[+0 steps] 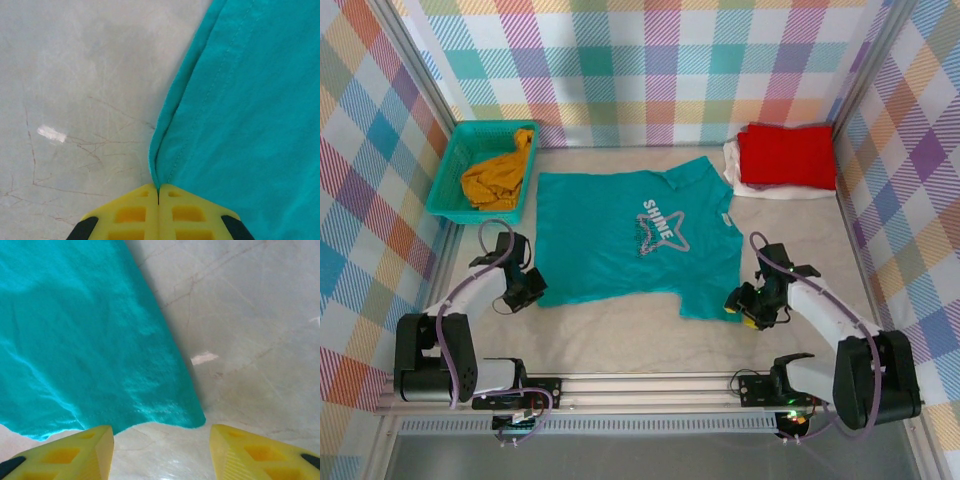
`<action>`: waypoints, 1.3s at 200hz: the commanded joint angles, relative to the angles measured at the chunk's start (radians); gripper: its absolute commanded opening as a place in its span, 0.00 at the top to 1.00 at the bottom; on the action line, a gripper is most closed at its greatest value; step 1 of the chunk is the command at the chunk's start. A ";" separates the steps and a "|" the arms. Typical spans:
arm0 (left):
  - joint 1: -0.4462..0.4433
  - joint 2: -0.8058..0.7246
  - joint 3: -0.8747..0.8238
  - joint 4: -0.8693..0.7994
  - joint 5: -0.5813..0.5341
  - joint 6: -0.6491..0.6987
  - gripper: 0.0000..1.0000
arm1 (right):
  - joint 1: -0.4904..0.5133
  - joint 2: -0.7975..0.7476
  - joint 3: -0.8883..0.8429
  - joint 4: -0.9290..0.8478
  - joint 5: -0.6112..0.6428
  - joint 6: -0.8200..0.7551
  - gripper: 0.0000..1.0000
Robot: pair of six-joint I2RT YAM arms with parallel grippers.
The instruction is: Fold and stack the t-shirts
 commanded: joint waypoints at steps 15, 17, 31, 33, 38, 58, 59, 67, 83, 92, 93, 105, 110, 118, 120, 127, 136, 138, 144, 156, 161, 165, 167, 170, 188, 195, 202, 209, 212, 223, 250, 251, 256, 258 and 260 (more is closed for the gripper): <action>-0.003 -0.013 -0.018 0.000 0.017 -0.011 1.00 | -0.003 0.055 -0.033 0.099 -0.019 0.029 0.49; -0.003 -0.014 -0.018 0.000 0.017 -0.011 1.00 | -0.002 0.056 -0.034 0.104 -0.020 0.029 0.49; -0.002 -0.015 -0.020 0.003 0.018 -0.009 1.00 | -0.003 0.063 -0.048 0.133 -0.014 0.034 0.50; -0.002 -0.015 -0.021 0.003 0.018 -0.008 1.00 | -0.002 0.064 -0.049 0.136 -0.012 0.034 0.50; -0.003 -0.014 -0.021 0.005 0.019 -0.008 1.00 | -0.003 0.069 -0.054 0.145 -0.006 0.036 0.52; -0.003 -0.015 -0.027 0.010 0.023 -0.012 1.00 | -0.001 0.071 -0.058 0.159 -0.001 0.034 0.60; -0.002 -0.015 -0.027 0.010 0.023 -0.012 1.00 | -0.001 0.071 -0.058 0.159 -0.002 0.034 0.61; -0.002 -0.017 -0.027 0.012 0.025 -0.017 1.00 | 0.000 0.065 -0.058 0.157 0.000 0.037 0.68; -0.002 -0.025 -0.028 0.016 0.030 -0.023 1.00 | 0.002 0.050 -0.060 0.157 0.003 0.039 0.78; -0.002 -0.030 -0.029 0.017 0.029 -0.026 1.00 | 0.002 0.046 -0.059 0.151 0.006 0.039 0.85; -0.003 -0.030 -0.029 0.017 0.029 -0.026 1.00 | 0.002 0.045 -0.058 0.150 0.007 0.039 0.87; -0.001 -0.036 -0.029 0.016 0.031 -0.031 1.00 | 0.002 0.037 -0.053 0.137 0.007 0.038 0.94; -0.001 -0.038 -0.027 0.014 0.034 -0.034 1.00 | 0.002 0.030 -0.050 0.130 0.007 0.040 0.97; -0.001 -0.043 -0.027 0.013 0.041 -0.037 1.00 | 0.002 0.017 -0.048 0.118 0.005 0.040 1.00; -0.001 -0.044 -0.027 0.013 0.042 -0.037 1.00 | 0.002 0.013 -0.047 0.113 0.005 0.040 1.00; -0.001 -0.049 -0.026 0.009 0.048 -0.040 1.00 | 0.002 -0.003 -0.043 0.101 0.009 0.040 1.00; 0.002 -0.053 -0.024 0.004 0.058 -0.044 1.00 | 0.002 -0.026 -0.035 0.074 0.014 0.040 1.00; 0.003 -0.054 -0.024 0.002 0.060 -0.046 1.00 | 0.002 -0.033 -0.033 0.068 0.014 0.041 1.00; 0.006 -0.057 -0.024 -0.001 0.069 -0.048 1.00 | 0.002 -0.050 -0.025 0.048 0.017 0.043 1.00; 0.011 -0.064 -0.025 -0.012 0.082 -0.059 1.00 | 0.002 -0.094 -0.012 0.009 0.022 0.050 1.00; 0.015 -0.068 -0.026 -0.019 0.086 -0.068 1.00 | 0.002 -0.112 -0.008 -0.005 0.026 0.056 1.00; 0.018 -0.072 -0.030 -0.021 0.095 -0.072 1.00 | 0.002 -0.126 -0.006 -0.020 0.029 0.059 1.00; 0.021 -0.074 -0.031 -0.021 0.099 -0.074 1.00 | 0.002 -0.133 -0.005 -0.028 0.031 0.063 1.00; 0.024 -0.076 -0.032 -0.023 0.105 -0.078 1.00 | 0.002 -0.145 -0.003 -0.040 0.033 0.067 1.00; 0.043 -0.111 -0.046 -0.028 0.137 -0.099 1.00 | 0.000 -0.198 0.004 -0.104 0.040 0.081 1.00; 0.050 -0.127 -0.052 -0.029 0.145 -0.104 1.00 | 0.002 -0.217 0.010 -0.134 0.050 0.083 1.00; 0.057 -0.143 -0.056 -0.036 0.149 -0.108 1.00 | -0.001 -0.236 0.019 -0.161 0.062 0.083 1.00; 0.064 -0.160 -0.058 -0.045 0.149 -0.107 1.00 | -0.003 -0.259 0.028 -0.184 0.073 0.083 1.00; 0.066 -0.166 -0.058 -0.048 0.150 -0.108 1.00 | -0.003 -0.268 0.033 -0.197 0.075 0.083 1.00; 0.076 -0.189 -0.062 -0.058 0.149 -0.107 1.00 | -0.007 -0.302 0.054 -0.232 0.084 0.083 1.00; 0.110 -0.223 -0.060 -0.066 0.166 -0.105 1.00 | -0.015 -0.347 0.109 -0.281 0.096 0.078 1.00; 0.111 -0.224 -0.060 -0.066 0.167 -0.105 1.00 | -0.015 -0.348 0.111 -0.282 0.097 0.078 1.00; 0.115 -0.228 -0.057 -0.071 0.167 -0.105 1.00 | -0.015 -0.354 0.116 -0.284 0.097 0.080 1.00; 0.116 -0.230 -0.056 -0.072 0.166 -0.105 1.00 | -0.015 -0.356 0.118 -0.284 0.097 0.080 1.00; 0.118 -0.232 -0.055 -0.073 0.165 -0.105 1.00 | -0.015 -0.358 0.121 -0.284 0.097 0.081 1.00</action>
